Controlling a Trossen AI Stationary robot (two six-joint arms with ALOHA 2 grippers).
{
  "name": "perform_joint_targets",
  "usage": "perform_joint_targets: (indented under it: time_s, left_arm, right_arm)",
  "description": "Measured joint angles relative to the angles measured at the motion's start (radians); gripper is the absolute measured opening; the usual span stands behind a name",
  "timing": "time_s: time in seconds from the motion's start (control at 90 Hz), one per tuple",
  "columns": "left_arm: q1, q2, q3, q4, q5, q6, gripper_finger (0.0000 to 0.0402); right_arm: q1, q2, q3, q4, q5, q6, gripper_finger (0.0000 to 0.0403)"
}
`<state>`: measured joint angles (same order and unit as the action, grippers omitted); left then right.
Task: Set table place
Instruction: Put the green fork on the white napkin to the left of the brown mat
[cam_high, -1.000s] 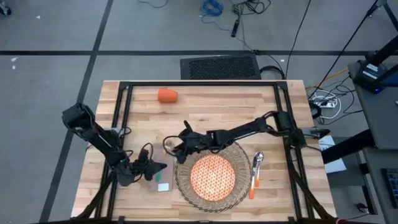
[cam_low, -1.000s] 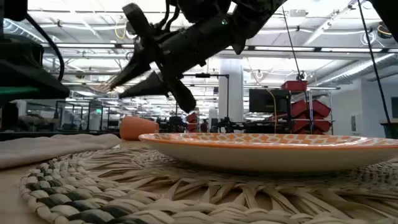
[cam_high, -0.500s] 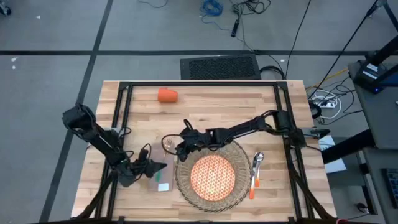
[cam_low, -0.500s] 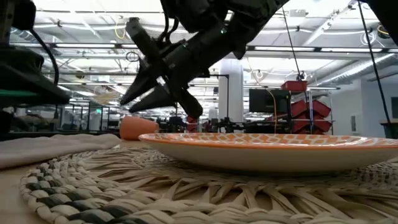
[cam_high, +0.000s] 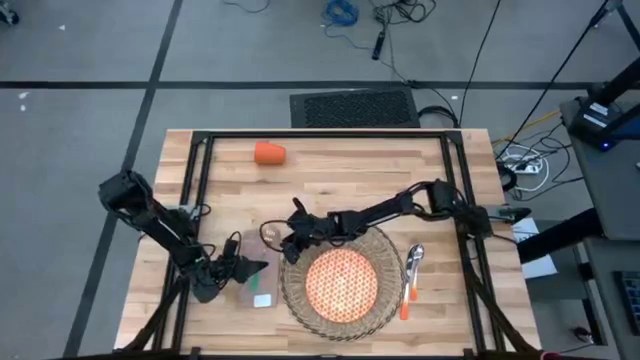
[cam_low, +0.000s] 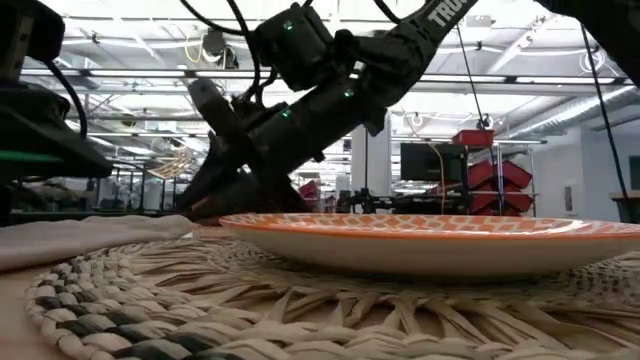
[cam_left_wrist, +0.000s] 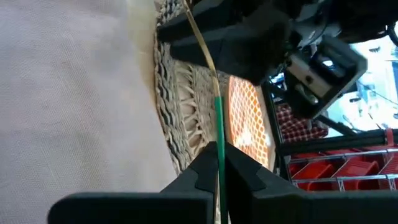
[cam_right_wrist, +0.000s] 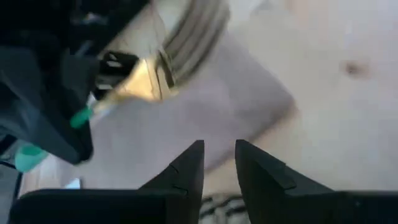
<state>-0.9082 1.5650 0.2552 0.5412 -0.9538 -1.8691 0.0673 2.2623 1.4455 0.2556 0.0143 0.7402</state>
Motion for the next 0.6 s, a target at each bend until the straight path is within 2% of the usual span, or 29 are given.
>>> perform_joint_targets:
  time_s: [0.256,0.6]
  left_arm:
    - [0.016,0.003,0.044,-0.092,0.032,-0.001,0.0006]
    - [0.018,-0.012,0.077,-0.151,0.074,-0.019,0.0007]
  right_arm:
    - [-0.009,0.000,0.012,0.002,-0.047,-0.021,0.0079]
    - [-0.009,-0.001,0.089,-0.164,-0.103,-0.074,0.0079]
